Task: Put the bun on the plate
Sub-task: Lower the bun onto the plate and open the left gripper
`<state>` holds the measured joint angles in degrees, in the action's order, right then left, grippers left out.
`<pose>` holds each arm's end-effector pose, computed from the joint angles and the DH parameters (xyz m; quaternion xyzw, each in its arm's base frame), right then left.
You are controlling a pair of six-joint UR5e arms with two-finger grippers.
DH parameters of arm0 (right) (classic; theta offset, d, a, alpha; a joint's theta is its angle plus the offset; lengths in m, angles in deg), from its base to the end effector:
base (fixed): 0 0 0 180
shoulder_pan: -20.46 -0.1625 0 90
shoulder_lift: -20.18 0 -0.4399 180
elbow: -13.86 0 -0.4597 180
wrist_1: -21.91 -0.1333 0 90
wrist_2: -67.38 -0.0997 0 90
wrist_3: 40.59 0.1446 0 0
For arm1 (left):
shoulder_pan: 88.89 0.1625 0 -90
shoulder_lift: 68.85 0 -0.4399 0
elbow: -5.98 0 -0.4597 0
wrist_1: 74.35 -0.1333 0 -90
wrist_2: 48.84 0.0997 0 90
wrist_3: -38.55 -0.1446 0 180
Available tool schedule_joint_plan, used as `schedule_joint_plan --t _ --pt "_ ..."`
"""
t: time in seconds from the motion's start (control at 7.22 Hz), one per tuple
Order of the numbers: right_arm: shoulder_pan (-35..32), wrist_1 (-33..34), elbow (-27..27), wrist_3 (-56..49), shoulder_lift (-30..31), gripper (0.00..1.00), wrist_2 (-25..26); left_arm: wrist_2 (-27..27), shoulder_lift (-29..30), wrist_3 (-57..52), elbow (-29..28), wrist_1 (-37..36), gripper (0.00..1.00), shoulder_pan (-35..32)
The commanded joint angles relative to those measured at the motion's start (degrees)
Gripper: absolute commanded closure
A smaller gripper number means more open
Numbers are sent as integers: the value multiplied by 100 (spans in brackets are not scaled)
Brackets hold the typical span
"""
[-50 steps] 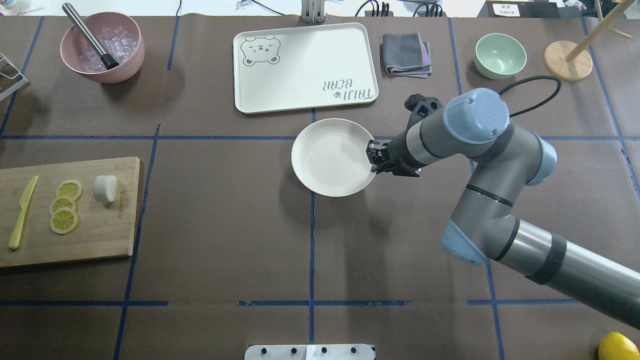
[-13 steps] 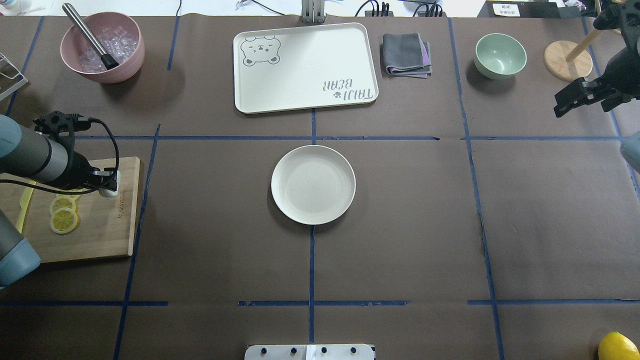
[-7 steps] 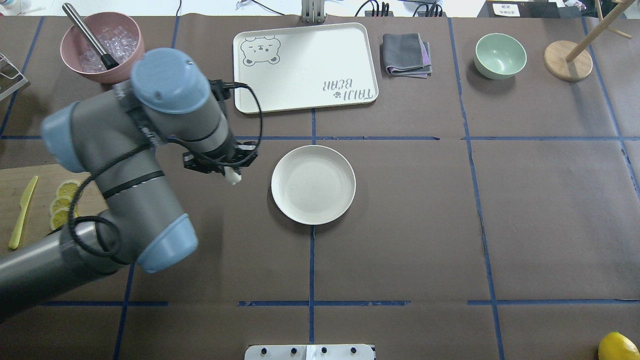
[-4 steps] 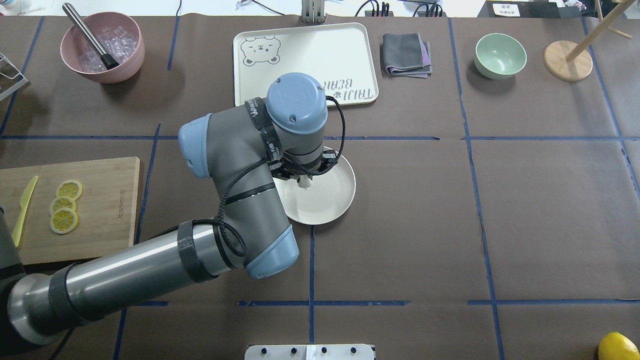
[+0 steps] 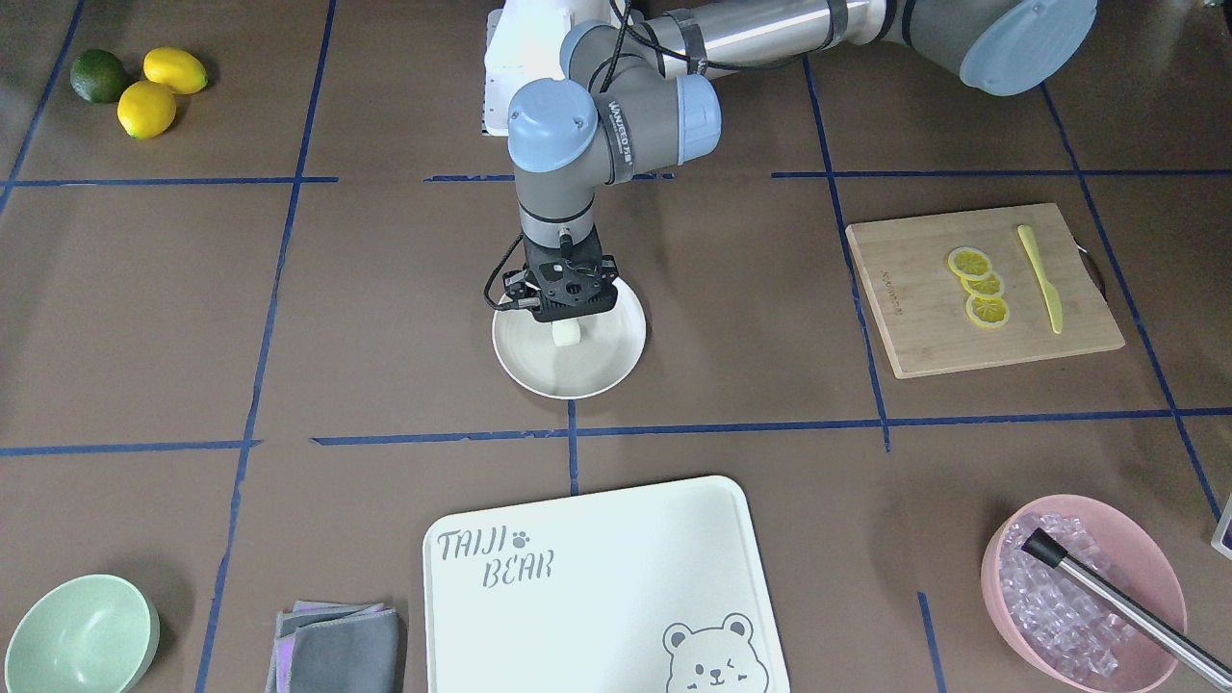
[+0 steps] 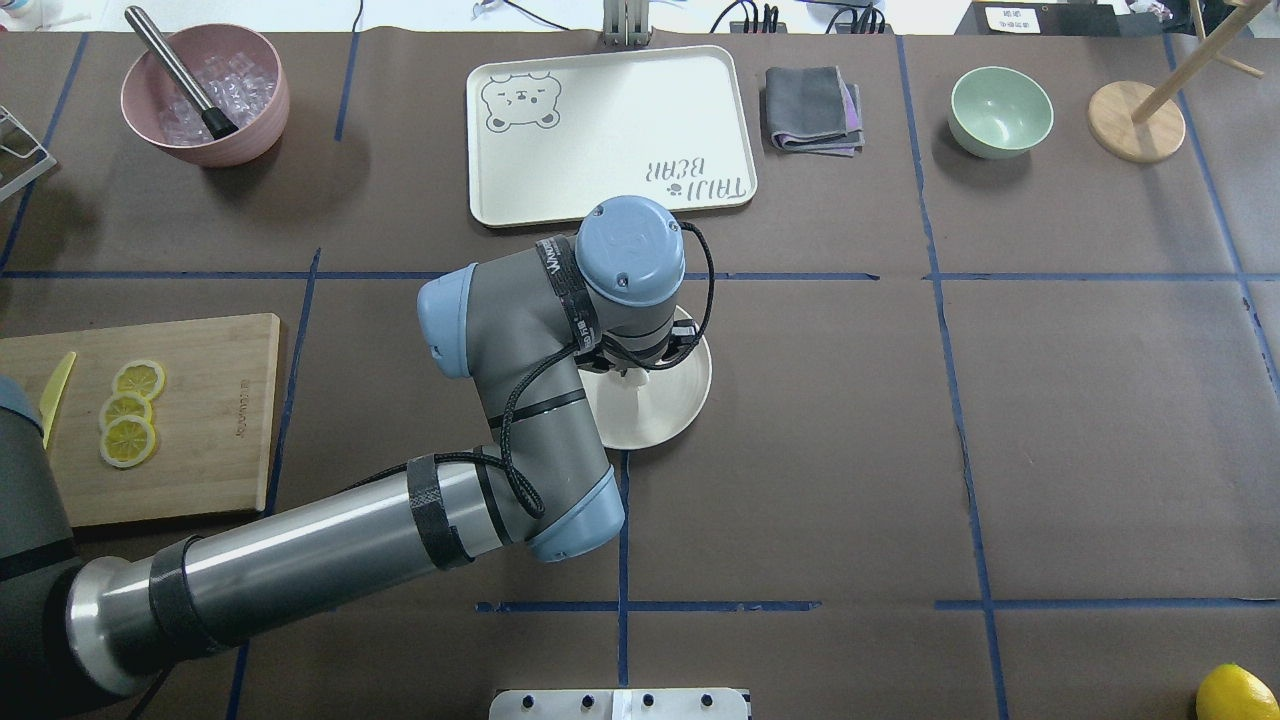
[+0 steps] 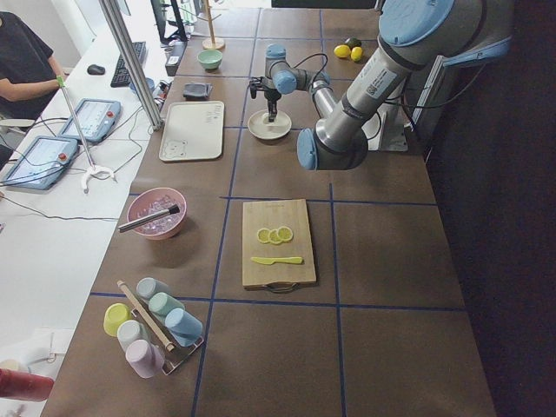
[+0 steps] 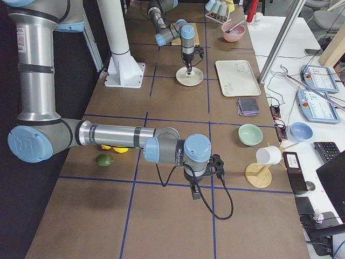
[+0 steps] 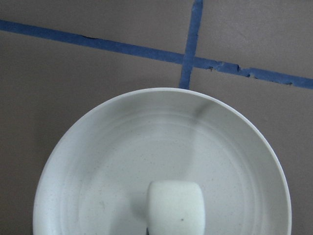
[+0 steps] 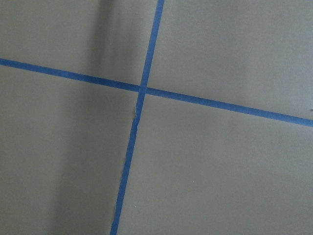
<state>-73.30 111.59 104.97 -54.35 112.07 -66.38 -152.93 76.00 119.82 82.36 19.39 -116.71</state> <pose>0.0689 -0.5407 0.7137 0.0531 -0.3689 -0.0794 0.9246 0.7281 -0.4951 0.1415 0.0114 0.3959 -0.1058 0.9121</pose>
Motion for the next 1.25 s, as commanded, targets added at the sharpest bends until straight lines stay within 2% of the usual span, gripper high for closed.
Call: schedule_joint_plan --t 0.0,0.28,0.55,0.69,0.83,0.97,1.11 --pt "-2 -3 3 5 -4 0 -1 -6 -1 -40 -70 65 64 5" --pt "6 -3 3 13 -13 0 -1 -6 -36 -58 -70 65 39 5" --pt "6 -3 3 14 -21 0 -1 -6 -45 -250 -62 65 26 5" --pt "-2 -3 3 14 -30 0 -1 -6 -37 -269 -18 48 6 -4" --pt "-2 -3 3 14 -30 0 -1 -24 -45 -269 104 -22 0 -56" --pt "6 -3 -6 14 -22 0 -1 -137 -54 -312 279 -249 0 -230" --pt "6 -3 -14 196 -22 0 -10 -408 -141 -574 708 -834 0 -467"
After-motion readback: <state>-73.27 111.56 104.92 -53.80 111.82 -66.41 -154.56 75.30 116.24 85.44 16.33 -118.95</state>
